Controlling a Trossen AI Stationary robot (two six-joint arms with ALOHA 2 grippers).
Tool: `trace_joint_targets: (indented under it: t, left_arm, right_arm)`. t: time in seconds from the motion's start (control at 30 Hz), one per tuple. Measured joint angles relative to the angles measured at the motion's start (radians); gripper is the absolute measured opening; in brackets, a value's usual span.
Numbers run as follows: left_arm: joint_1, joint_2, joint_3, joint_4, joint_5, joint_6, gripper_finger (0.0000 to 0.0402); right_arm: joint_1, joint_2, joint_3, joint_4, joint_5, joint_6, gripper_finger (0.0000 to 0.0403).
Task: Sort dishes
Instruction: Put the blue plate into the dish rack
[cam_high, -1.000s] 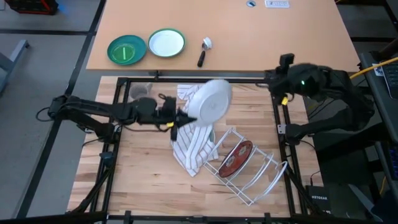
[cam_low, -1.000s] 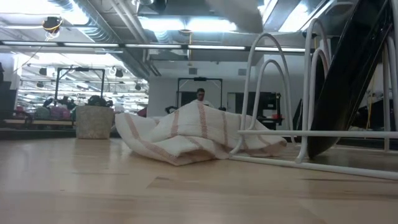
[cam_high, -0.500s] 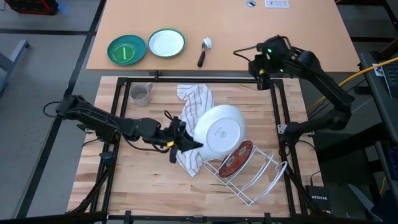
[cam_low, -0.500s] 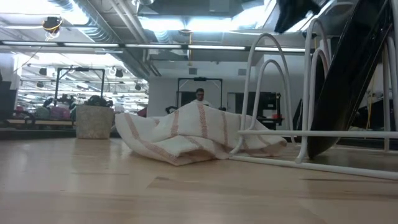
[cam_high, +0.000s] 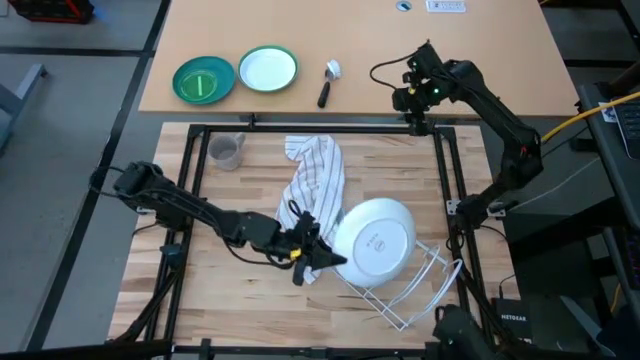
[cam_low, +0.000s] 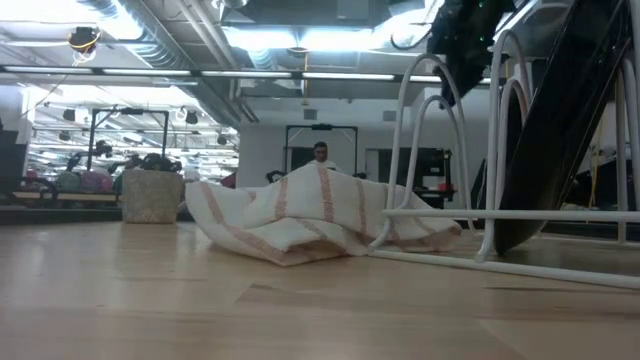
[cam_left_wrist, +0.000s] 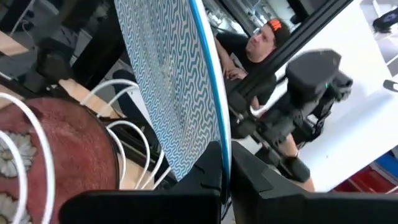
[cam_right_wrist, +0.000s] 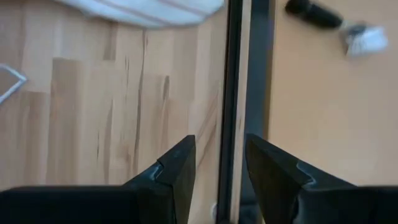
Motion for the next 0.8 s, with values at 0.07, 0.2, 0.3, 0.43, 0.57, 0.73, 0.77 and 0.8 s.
trace_joint_targets:
  t: [0.07, 0.2, 0.3, 0.43, 0.57, 0.73, 0.77, 0.8]
  left_arm:
    - [-0.005, 0.034, 0.033, -0.003, -0.003, 0.005, 0.0000]
    - [-0.008, 0.093, 0.102, -0.080, -0.030, 0.003, 0.0000]
    - [-0.007, 0.140, 0.154, -0.164, -0.047, -0.009, 0.0000]
    - [-0.010, 0.183, 0.227, -0.259, -0.076, -0.003, 0.0000]
    - [-0.013, 0.207, 0.282, -0.351, -0.115, 0.008, 0.0000]
    - [-0.014, 0.225, 0.303, -0.376, -0.131, 0.028, 0.0000]
    - [-0.014, 0.225, 0.304, -0.374, -0.133, 0.033, 0.0000]
    - [-0.014, 0.223, 0.306, -0.373, -0.141, 0.033, 0.0000]
  right_arm:
    - [-0.029, 0.002, 0.000, -0.013, 0.000, 0.001, 0.0145]
    - [-0.069, 0.002, 0.000, -0.035, 0.000, 0.041, 0.0145]
    - [-0.089, 0.002, 0.000, -0.069, 0.000, 0.058, 0.0145]
    - [-0.091, 0.002, 0.000, -0.091, 0.000, 0.058, 0.0145]
    - [-0.090, 0.002, 0.000, -0.097, -0.001, 0.058, 0.0145]
    - [-0.090, 0.001, 0.000, -0.097, -0.001, 0.065, 0.0145]
    - [-0.090, 0.001, 0.000, -0.097, -0.001, 0.072, 0.0145]
    - [-0.090, 0.001, 0.000, -0.096, -0.001, 0.083, 0.0145]
